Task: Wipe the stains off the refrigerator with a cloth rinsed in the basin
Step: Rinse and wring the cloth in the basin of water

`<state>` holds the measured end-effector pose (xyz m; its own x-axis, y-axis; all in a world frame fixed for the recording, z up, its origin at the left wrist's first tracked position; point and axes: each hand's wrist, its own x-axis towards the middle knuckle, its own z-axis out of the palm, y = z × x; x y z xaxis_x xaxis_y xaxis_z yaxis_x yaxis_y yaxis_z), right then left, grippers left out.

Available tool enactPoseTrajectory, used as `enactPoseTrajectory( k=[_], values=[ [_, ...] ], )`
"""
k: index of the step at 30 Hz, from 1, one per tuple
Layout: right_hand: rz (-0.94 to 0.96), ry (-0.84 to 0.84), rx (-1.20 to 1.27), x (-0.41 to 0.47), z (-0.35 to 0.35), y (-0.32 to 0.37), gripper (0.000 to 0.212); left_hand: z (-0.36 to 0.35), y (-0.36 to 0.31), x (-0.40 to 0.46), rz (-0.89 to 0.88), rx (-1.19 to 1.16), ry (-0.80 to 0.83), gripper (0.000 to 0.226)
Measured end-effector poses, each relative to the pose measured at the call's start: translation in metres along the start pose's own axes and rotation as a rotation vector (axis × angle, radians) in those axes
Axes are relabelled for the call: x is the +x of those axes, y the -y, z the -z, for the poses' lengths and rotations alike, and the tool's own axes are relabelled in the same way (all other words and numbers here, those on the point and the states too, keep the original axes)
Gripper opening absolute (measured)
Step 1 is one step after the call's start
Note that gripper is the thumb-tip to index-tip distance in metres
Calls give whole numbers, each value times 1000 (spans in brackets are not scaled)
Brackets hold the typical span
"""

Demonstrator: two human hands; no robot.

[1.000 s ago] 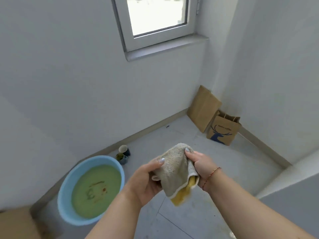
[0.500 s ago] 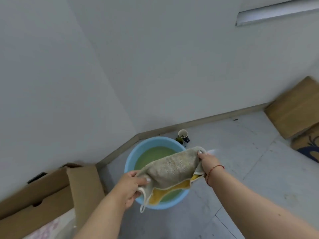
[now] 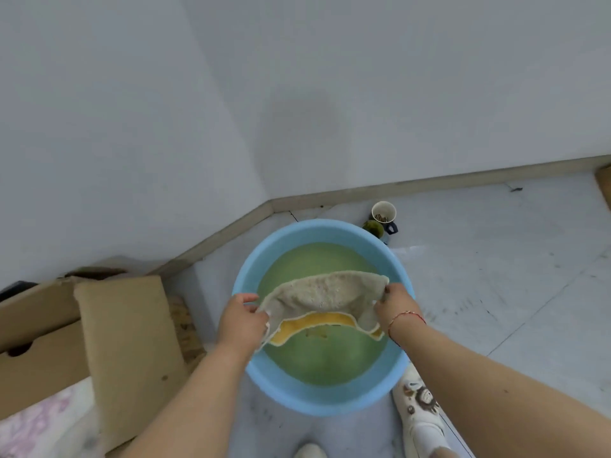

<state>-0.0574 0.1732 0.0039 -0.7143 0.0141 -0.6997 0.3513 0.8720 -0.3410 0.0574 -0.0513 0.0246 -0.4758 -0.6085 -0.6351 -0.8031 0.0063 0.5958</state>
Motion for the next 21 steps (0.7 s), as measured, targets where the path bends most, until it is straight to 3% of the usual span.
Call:
enactPoseTrajectory(
  k=[3,6,11,15,18,19,21],
  values=[
    [101,-46,-260,33,-22,-1,44,-27,20,25,-120,381,26,59],
    [312,-57,-477,70,-45,1,56,-62,35,47,-217,659,174,75],
    [585,69,-904,121,-86,8,72,-105,64,83,-139,997,314,81],
    [542,117,-1016,139,-100,-3,70,-116,85,98,-129,1000,287,78],
    [395,170,-957,145,-111,-3,75,-114,88,100,-118,904,310,78],
    [302,208,-844,143,-113,3,79,-114,89,102,-100,790,301,78],
    [210,255,-498,139,-117,9,63,-114,88,101,16,338,270,76]
  ],
)
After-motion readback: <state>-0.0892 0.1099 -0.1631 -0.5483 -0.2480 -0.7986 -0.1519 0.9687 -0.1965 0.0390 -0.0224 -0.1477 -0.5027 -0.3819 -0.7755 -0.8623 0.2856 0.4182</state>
